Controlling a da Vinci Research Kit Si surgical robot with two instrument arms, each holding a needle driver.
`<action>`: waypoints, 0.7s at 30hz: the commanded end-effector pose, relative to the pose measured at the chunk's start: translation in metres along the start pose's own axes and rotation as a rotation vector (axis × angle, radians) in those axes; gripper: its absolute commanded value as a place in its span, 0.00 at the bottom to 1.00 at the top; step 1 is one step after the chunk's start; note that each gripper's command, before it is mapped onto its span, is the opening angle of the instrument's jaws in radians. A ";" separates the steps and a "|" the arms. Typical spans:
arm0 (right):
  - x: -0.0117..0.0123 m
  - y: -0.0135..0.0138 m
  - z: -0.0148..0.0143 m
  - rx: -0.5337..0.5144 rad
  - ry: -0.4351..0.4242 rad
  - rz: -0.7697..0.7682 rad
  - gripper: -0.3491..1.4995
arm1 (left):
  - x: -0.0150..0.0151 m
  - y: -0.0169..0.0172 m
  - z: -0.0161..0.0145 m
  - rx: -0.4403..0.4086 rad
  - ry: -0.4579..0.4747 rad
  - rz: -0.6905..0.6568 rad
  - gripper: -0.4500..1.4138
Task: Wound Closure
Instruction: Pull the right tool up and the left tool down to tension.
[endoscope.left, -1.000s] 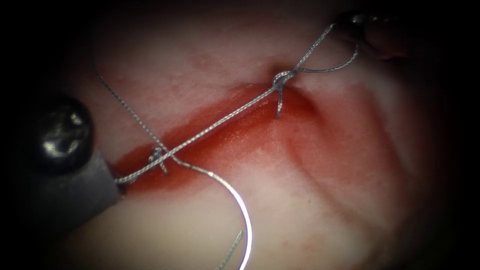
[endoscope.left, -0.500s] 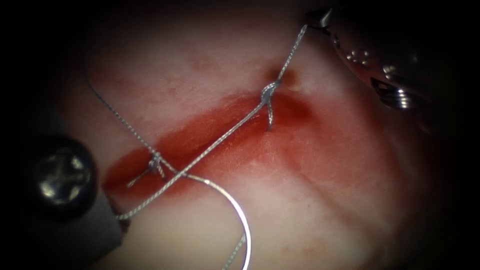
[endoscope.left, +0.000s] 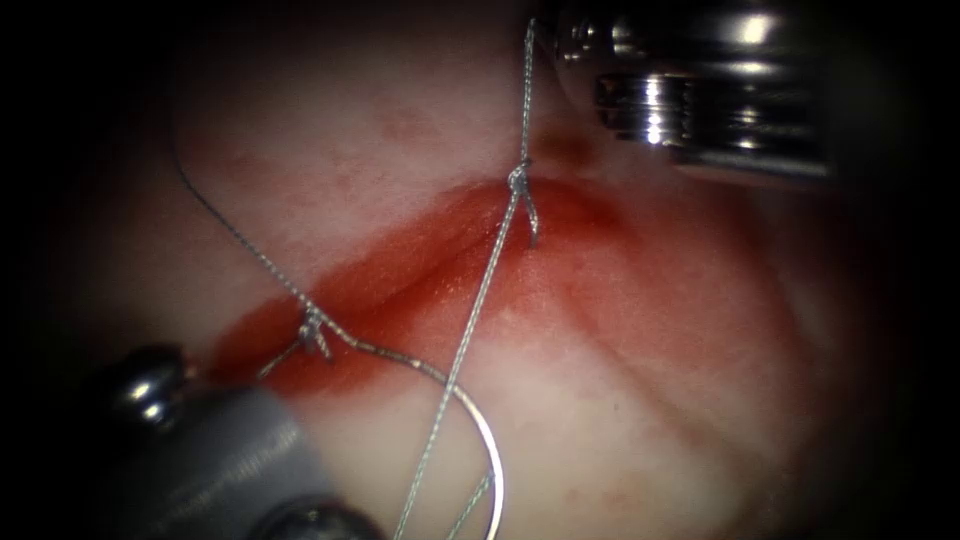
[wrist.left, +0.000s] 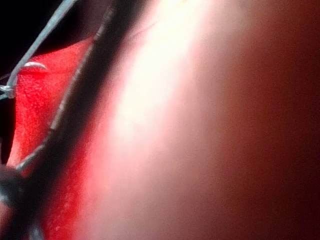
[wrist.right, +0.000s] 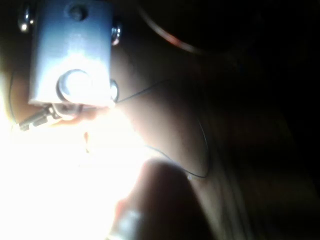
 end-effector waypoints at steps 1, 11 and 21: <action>0.0011 0.0008 0.0002 -0.015 -0.002 0.074 0.00 | -0.0006 0.0003 0.0003 0.006 0.011 0.003 0.00; 0.0006 -0.0010 0.0005 -0.076 -0.067 0.182 0.00 | -0.0019 -0.0047 0.0042 0.243 0.022 -0.014 0.00; 0.0005 -0.0015 0.0007 -0.093 -0.109 0.212 0.00 | -0.0009 -0.0053 0.0050 0.272 0.076 -0.042 0.00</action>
